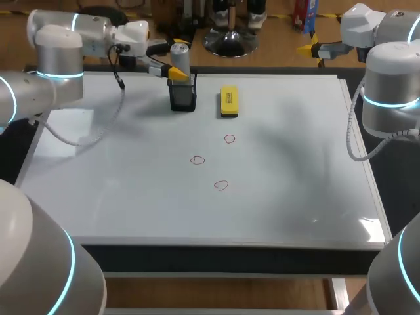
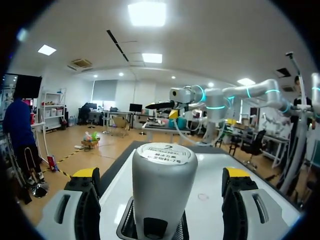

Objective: Pick up the inspection probe, press it on each red-marked spot on the whiteboard one by one, put down the probe, pick up the eraser, and wipe off all the red marks.

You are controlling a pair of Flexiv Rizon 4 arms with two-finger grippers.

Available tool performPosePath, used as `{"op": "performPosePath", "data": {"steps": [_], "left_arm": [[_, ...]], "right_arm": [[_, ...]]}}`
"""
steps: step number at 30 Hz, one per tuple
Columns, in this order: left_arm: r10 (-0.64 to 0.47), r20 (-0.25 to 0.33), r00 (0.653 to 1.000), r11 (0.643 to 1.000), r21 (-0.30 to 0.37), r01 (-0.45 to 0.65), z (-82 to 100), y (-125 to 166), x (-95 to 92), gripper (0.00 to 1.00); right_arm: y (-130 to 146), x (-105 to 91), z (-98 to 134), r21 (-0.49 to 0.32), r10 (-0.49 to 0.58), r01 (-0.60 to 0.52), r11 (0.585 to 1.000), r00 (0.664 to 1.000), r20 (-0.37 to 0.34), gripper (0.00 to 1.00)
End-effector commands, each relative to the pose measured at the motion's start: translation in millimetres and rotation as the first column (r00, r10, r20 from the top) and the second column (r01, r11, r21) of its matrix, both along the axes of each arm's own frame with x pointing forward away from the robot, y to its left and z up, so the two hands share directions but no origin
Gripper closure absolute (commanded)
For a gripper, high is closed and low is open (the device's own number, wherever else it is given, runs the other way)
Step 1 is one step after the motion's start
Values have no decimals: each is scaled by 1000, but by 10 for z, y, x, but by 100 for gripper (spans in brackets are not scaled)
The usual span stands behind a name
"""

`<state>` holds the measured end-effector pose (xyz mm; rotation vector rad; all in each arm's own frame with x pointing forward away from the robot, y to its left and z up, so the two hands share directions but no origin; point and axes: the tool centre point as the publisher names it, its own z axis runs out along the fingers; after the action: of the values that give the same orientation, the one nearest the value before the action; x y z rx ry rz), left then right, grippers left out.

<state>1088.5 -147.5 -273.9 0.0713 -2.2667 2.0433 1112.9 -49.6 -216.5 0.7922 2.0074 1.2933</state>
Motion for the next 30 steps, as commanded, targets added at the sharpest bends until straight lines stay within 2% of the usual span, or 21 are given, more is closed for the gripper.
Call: {"op": "performPosePath", "data": {"steps": [1, 8, 16, 23, 29, 30], "left_arm": [[66, 14, 998, 998, 7, -66, -6, -30, -53, 0], [116, 19, 993, 993, -2, -116, 1, -44, -52, 0], [116, 29, 993, 993, 34, -117, 14, -36, -48, 0], [112, 32, 993, 993, 33, -113, 28, -27, -47, 0], [106, 31, 994, 994, 39, -107, 29, -24, -44, 8], [104, 30, 994, 994, 40, -105, 28, -24, -43, 15]], "right_arm": [[-4, 3, -1, 0, 1, -1, 1000, 1000, 0, 0], [-4, 3, -1, 0, 1, -1, 1000, 1000, 0, 0], [-4, 3, -1, 0, 1, -1, 1000, 1000, 0, 0], [-4, 3, -1, 0, 1, -1, 1000, 1000, 0, 0], [-4, 3, -1, 0, 1, -1, 1000, 1000, 0, 0], [-4, 3, -1, 0, 1, -1, 1000, 1000, 0, 0]]}}
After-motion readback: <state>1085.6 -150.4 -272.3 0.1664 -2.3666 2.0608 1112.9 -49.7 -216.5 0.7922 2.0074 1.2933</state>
